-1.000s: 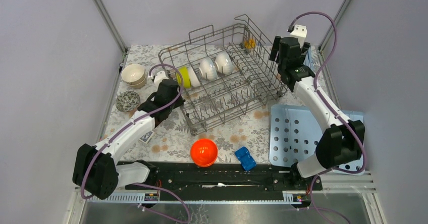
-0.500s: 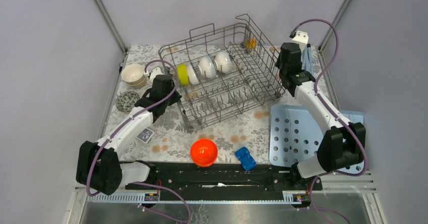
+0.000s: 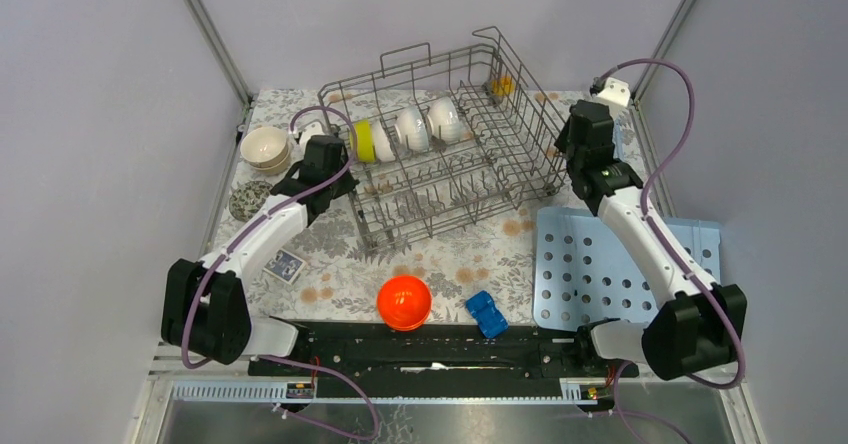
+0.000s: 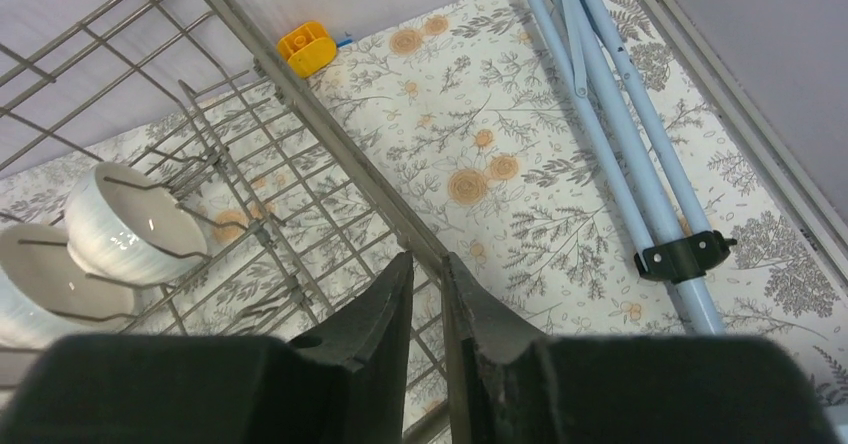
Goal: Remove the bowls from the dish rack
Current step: Adjust the dish rack at the center of the board.
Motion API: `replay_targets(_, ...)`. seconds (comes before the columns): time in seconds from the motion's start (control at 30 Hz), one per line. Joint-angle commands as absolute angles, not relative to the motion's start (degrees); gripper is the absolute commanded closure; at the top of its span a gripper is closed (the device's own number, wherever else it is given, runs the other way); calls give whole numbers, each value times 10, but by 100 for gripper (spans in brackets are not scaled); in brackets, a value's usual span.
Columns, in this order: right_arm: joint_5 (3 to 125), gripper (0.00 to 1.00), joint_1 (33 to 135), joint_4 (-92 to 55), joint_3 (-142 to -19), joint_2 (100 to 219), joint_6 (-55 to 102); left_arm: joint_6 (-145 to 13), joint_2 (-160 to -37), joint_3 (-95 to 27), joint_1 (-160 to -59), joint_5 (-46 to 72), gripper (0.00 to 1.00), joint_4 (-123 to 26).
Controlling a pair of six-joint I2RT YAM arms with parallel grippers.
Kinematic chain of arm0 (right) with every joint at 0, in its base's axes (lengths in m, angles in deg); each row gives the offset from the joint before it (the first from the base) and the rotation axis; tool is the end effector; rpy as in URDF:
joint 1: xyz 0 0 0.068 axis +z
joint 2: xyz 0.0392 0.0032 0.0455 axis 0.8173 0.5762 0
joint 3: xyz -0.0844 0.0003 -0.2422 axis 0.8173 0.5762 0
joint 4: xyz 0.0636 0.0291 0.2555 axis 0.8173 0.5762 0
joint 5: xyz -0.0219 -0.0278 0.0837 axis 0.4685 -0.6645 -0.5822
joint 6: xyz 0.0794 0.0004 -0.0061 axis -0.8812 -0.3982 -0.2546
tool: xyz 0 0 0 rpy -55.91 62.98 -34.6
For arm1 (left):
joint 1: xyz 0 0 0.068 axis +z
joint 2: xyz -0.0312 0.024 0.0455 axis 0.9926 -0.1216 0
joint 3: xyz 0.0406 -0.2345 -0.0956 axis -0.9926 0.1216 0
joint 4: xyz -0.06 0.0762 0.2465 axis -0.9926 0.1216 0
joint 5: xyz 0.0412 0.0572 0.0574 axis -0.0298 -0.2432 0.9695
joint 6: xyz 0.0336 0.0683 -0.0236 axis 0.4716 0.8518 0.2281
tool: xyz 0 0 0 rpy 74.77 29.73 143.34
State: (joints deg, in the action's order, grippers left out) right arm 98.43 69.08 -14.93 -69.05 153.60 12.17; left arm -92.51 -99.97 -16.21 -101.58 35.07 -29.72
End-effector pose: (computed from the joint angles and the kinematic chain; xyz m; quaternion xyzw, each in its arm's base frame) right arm 0.3392 0.0543 0.3282 0.1647 0.7683 -0.0124 0.6185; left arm 0.3140 -0.0884 0.2232 -0.2046 0.8772 -0.1057 0.4213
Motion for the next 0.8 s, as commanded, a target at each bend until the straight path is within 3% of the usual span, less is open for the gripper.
replay_targets(0.0,957,72,695,-106,-681,1500,101,-890,-1018,-178,-1016,313,100,-313)
replay_targets(0.2,901,40,703,-99,-707,1448,90,-866,-1013,-184,-1016,279,100,-323)
replay_targets(0.37,805,29,762,-125,-727,1434,104,-845,-1039,-210,-1016,261,100,-311)
replay_targets(0.57,690,22,862,-167,-757,1502,125,-844,-1033,-203,-1015,264,99,-311)
replay_targets(0.67,660,20,876,-219,-754,1539,116,-851,-1008,-195,-1016,265,85,-310)
replay_targets(0.77,654,19,876,-258,-746,1571,103,-862,-985,-192,-1016,260,58,-309)
